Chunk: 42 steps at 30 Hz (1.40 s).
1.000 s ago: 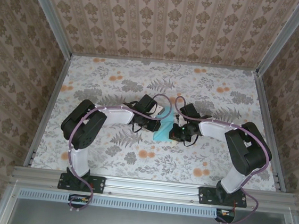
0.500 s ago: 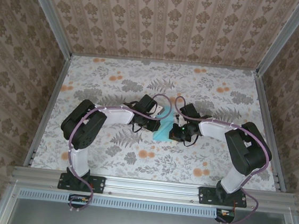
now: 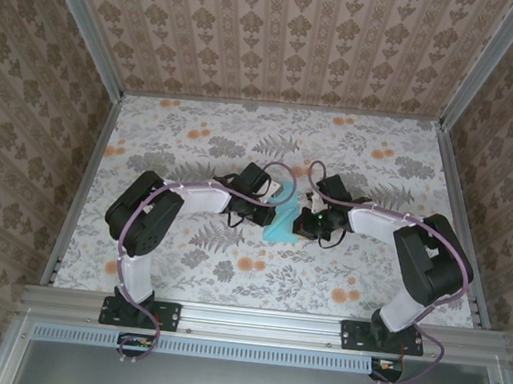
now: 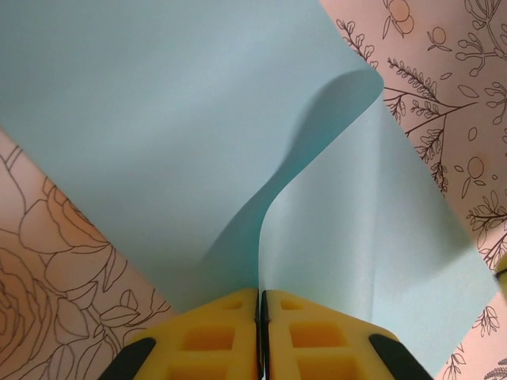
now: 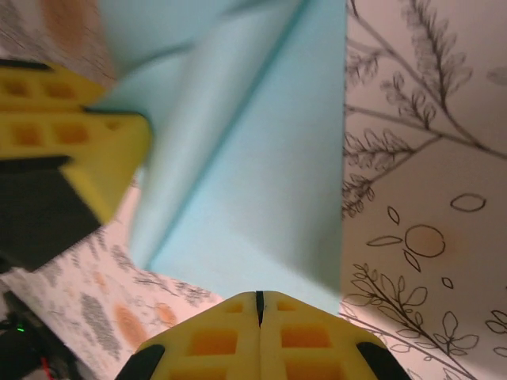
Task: Fold a paper plane with a square sheet of paper (fold left side to right side)
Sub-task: Fold the triangle a second time at the center of the table.
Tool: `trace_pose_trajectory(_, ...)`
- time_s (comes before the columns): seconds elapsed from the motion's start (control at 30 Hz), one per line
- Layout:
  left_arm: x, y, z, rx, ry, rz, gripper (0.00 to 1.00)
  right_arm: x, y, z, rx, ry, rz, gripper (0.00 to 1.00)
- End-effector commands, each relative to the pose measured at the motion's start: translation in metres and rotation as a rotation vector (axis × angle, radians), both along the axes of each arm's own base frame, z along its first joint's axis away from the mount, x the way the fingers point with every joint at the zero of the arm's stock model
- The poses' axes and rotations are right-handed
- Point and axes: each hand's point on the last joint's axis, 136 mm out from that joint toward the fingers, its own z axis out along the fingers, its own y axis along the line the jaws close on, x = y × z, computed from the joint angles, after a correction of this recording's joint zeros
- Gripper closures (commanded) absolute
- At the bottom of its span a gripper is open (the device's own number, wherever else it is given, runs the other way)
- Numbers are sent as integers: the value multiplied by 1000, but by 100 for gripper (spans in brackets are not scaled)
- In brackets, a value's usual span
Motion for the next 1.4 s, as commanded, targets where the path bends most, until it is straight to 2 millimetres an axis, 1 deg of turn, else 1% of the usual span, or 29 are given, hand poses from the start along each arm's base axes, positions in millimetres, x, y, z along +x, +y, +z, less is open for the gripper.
trace_pose_trajectory(0.0, -13, 7, -18, 71, 42, -31, 89, 15, 12, 25, 120, -57, -26, 99)
trace_pose_trajectory(0.07, -13, 7, -18, 72, 41, -31, 89, 25, 18, 28, 140, -67, -29, 100)
trace_pose_trajectory(0.2, -14, 6, -18, 76, 40, -33, 89, 42, 26, 25, 153, -68, -37, 100)
trace_pose_trajectory(0.37, -13, 7, -18, 81, 37, -33, 89, 49, 39, 20, 168, -59, -21, 100)
trace_pose_trajectory(0.53, -13, 6, -18, 83, 35, -35, 89, 49, 41, 7, 148, -38, -23, 100)
trace_pose_trajectory(0.73, -14, 5, -17, 85, 32, -41, 89, 48, 43, -4, 138, -20, -14, 100)
trace_pose_trajectory(1.37, -15, 3, -17, 91, 31, -49, 89, 27, 20, -38, -21, 55, 9, 100)
